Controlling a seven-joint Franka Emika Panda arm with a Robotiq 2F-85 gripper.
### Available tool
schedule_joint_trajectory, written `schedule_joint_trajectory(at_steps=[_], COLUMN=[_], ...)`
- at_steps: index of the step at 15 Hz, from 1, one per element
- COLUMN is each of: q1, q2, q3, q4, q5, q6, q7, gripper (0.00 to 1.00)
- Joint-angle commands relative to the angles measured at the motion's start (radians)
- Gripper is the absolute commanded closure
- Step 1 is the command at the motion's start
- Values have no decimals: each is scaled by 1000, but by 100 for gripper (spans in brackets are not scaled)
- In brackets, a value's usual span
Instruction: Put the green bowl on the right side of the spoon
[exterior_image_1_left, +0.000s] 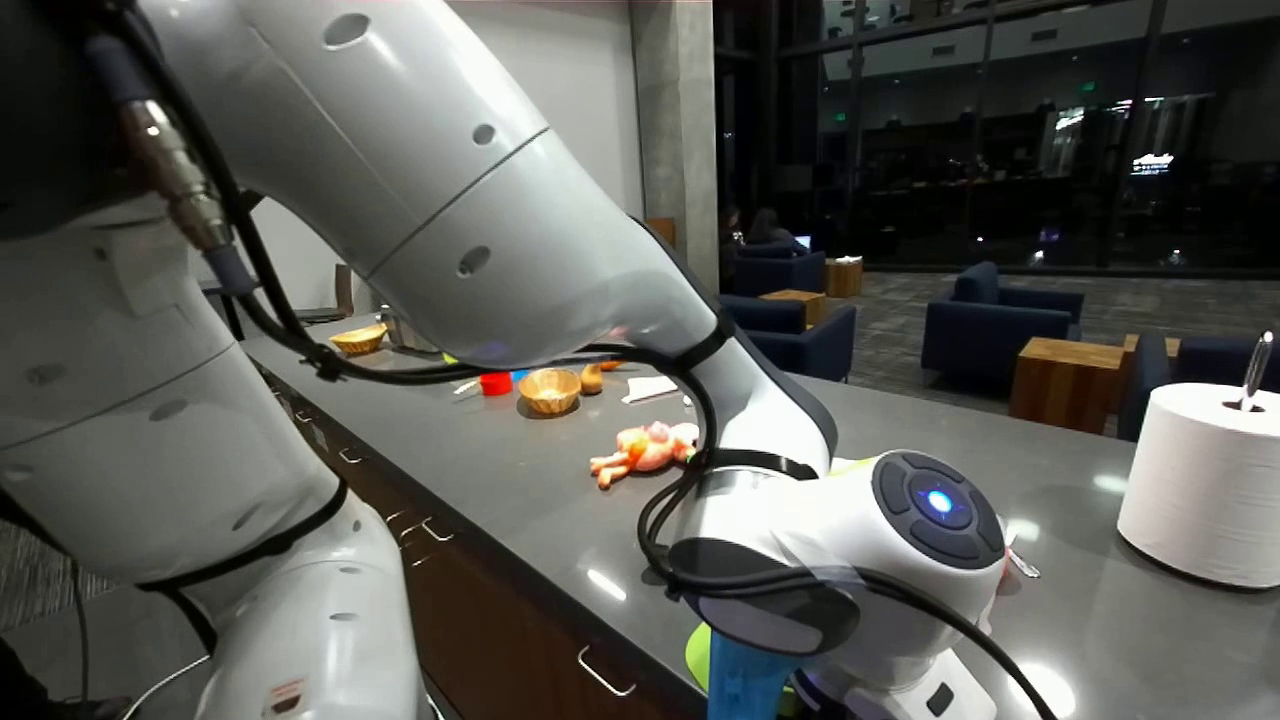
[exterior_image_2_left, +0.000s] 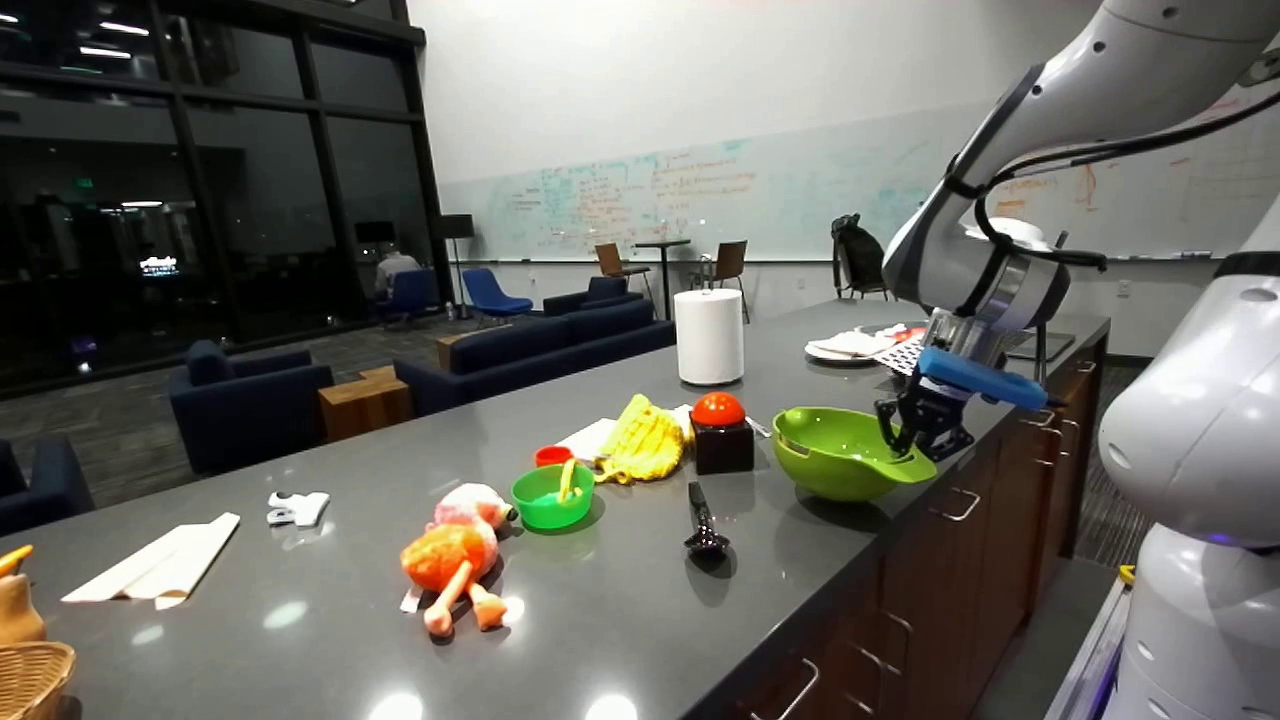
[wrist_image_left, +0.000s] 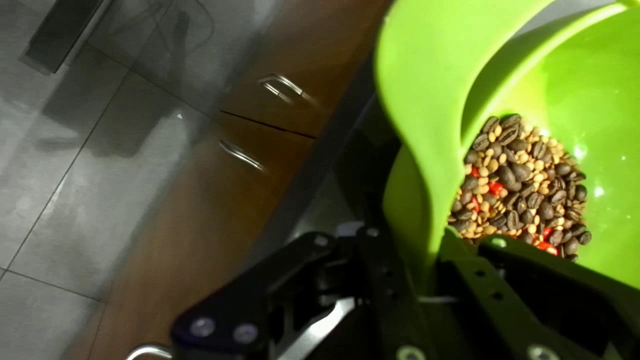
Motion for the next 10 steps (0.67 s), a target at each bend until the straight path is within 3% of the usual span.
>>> schedule_joint_trajectory(at_steps=[1,5,6,8,10], q1=[3,-5,-4,-3,-2], q2=[25,21,20,13,7], q3=[3,15,17,24,33], q4=[0,2,3,6,13], q5=[26,7,7,2,-5], q6=[16,15,16,9,9], q7=[-21,-7,-5,-2,1], gripper=[97,97,64,59,46])
